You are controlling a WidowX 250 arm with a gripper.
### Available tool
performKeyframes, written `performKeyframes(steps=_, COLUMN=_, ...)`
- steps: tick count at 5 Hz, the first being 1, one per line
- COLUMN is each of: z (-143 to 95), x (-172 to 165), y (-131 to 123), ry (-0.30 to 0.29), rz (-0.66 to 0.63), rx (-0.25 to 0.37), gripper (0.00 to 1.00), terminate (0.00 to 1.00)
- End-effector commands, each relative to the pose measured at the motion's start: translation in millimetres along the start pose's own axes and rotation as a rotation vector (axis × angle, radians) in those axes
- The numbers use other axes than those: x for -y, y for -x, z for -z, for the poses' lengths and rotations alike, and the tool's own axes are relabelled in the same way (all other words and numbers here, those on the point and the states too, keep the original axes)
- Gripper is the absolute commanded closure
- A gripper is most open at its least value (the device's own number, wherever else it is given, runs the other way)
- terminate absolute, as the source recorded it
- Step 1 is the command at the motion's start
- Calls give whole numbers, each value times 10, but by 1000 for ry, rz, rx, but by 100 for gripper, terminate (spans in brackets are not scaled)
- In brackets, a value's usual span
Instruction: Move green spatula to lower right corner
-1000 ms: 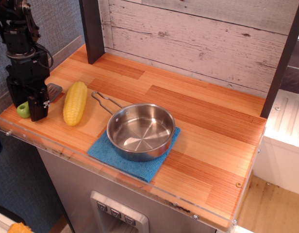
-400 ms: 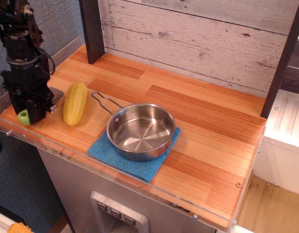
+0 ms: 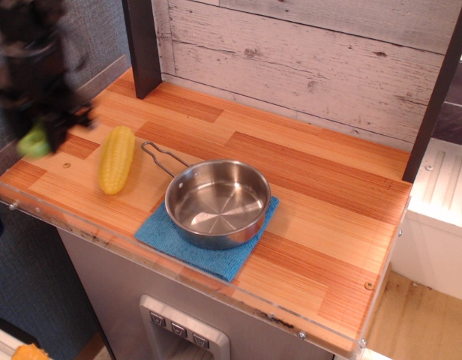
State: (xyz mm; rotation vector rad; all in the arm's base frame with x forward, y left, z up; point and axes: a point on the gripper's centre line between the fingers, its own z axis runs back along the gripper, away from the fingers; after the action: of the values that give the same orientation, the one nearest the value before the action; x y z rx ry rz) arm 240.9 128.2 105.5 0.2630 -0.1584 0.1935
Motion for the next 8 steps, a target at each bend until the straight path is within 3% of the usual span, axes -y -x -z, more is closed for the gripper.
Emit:
performKeyframes(steps=1, z=-84, x=956, y=-119, ry=213, rz=138, rx=112, gripper=100, terminate=0)
performKeyframes(steps=2, z=-64, x=1480, y=-34, ry=240, rz=220, rx=87, gripper=100, terminate=0)
performKeyframes(steps=3, z=-232, x=1939, y=34, ry=206, rz=330, rx=97, gripper=100, terminate=0)
performKeyframes(steps=4, z=-478, x=2385, y=108, ry=194, rz=339, rx=116, gripper=100, terminate=0)
performKeyframes(steps=5, z=-579, x=2565, y=136, ry=196, rz=309, rx=108, gripper=100, terminate=0)
performKeyframes(steps=6, z=-463, x=2657, y=163, ry=236, rz=267, rx=52, gripper=100, terminate=0)
performKeyframes(steps=8, z=-106, x=2601, y=297, ry=261, rz=211, rx=-53, gripper=100, terminate=0)
